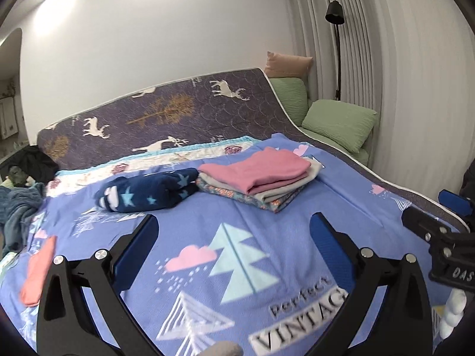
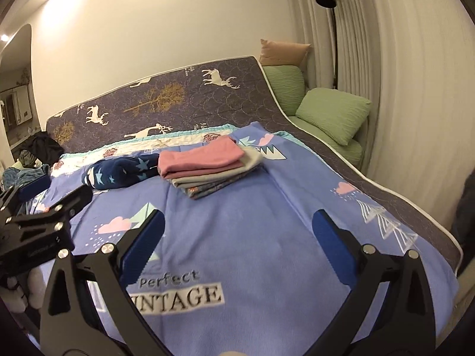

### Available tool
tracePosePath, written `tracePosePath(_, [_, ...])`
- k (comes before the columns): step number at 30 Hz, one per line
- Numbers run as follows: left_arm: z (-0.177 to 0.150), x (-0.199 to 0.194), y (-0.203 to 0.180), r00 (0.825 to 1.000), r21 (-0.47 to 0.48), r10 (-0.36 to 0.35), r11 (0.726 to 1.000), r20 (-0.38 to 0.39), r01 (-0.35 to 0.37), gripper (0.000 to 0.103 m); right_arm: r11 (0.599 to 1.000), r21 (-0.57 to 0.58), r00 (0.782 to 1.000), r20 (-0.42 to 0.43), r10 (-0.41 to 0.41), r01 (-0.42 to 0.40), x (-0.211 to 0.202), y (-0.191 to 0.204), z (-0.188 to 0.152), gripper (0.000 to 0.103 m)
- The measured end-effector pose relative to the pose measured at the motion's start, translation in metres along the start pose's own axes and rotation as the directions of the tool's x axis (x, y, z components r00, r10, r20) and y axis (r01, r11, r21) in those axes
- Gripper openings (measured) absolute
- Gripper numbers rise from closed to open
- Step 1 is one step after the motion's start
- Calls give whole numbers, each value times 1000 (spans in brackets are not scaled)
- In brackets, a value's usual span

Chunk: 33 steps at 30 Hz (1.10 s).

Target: Fold small clothes

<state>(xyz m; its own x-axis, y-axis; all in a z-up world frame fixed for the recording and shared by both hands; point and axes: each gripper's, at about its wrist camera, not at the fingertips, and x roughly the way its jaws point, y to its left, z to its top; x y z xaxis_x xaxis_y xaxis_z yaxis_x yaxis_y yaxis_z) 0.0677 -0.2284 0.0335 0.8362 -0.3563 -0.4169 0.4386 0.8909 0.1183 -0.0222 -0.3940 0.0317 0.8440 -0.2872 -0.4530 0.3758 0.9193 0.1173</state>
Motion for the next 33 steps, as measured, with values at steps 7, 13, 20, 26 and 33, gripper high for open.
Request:
tracePosePath(7, [-17,-44,0,999,-8,-39,999,-3,39,102,1000,16,1000,-2,-16,16,-37,6,-6,101])
tracePosePath(13, [-20,-66,7,998,-41,-58,997,16,59,102,1000,19,1000,-5,10,-10,-52,13,-10,101])
tracePosePath(20, [-25,-76,17,999,-47,-42,998,13,42,102,1000,19,1000,0,14,-14,-60,16,-11,101])
tracePosePath(26, [-27,-78,18,999,-50,-45,998,7,45,102,1000,13,1000,-1,21,-21,-63,21,-12,101])
tracePosePath(33, [-28,-79,14,999,-37,-47,998,0,47,102,1000,15,1000,-9,27,-27,-65,20,-13,101])
